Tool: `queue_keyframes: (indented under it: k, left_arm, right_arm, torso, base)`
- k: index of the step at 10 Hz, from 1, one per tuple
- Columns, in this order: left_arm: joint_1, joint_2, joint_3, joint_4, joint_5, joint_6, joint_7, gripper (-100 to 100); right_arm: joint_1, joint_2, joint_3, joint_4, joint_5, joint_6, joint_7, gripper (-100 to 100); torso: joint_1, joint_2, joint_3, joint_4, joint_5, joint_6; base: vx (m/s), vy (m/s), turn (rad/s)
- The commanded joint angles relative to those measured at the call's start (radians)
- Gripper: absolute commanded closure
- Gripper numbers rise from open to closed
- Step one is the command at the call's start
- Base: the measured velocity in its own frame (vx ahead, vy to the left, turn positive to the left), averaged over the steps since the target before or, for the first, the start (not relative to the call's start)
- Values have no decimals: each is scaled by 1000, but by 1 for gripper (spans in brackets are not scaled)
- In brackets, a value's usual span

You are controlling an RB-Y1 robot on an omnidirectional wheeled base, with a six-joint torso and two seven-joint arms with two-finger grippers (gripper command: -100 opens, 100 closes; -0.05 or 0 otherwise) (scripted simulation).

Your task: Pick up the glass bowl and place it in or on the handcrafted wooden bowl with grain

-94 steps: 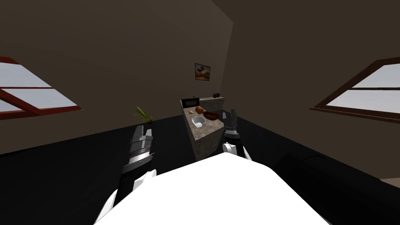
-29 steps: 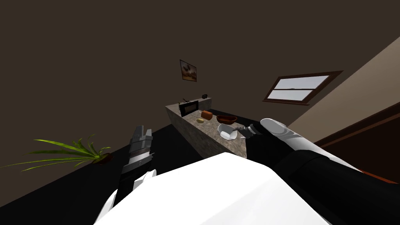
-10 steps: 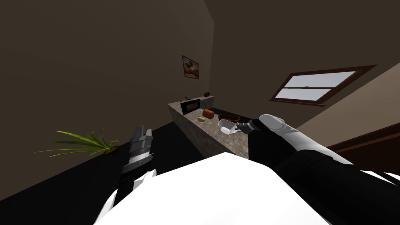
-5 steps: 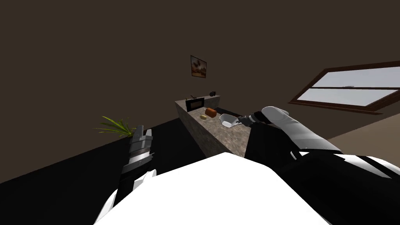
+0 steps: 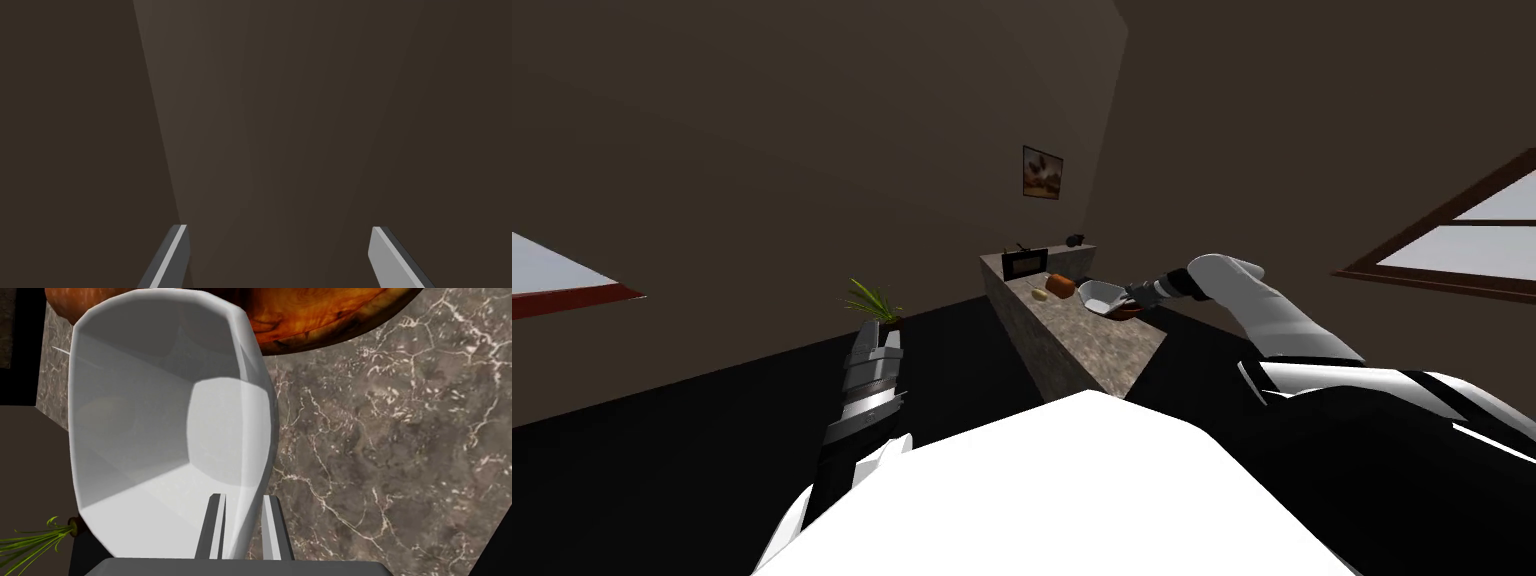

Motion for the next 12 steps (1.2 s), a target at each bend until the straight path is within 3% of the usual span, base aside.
queue_keyframes:
  k: [1,2,3,5,6,8,11,12]
  left_arm:
    - [0,0,0,0,0,0,0,0]
    - [0,0,0,0,0,0,0,0]
    - [0,0,0,0,0,0,0,0]
    - [0,0,0,0,0,0,0,0]
    - [0,0,0,0,0,0,0,0]
    - [0,0,0,0,0,0,0,0]
    - [0,0,0,0,0,0,0,0]
    - [1,0,0,0,0,0,0,0]
  right_arm:
    - [-32,-8,-14,31,11,-6,0,100]
    - [-71,-24,-18,65,37,-13,-15,100]
    - [-78,-24,-18,69,37,-13,-15,100]
    - [-158,-54,-27,151,98,-25,-46,100]
    - [-171,-54,-27,151,98,-25,-46,100]
    - [-242,-82,-37,231,163,-35,-80,100]
    - [-309,-95,-42,281,208,-39,-98,100]
    - [-348,-108,-47,326,250,-42,-116,100]
  torso:
    - [0,0,0,0,0,0]
    - [2,-1,0,0,0,2]
    - [2,-1,0,0,1,1]
    - [2,-1,0,1,2,1]
    - [1,3,3,2,2,1]
    - [2,1,2,3,2,2]
    - [4,2,3,4,3,2]
    - [3,1,3,4,3,5]
  base:
    - [-152,-76,266]
    - [-145,-72,293]
    - [-116,-74,141]
    - [-197,-99,329]
    - [-174,-109,248]
    - [-181,-91,367]
    - [-150,-77,251]
    - [-145,-98,279]
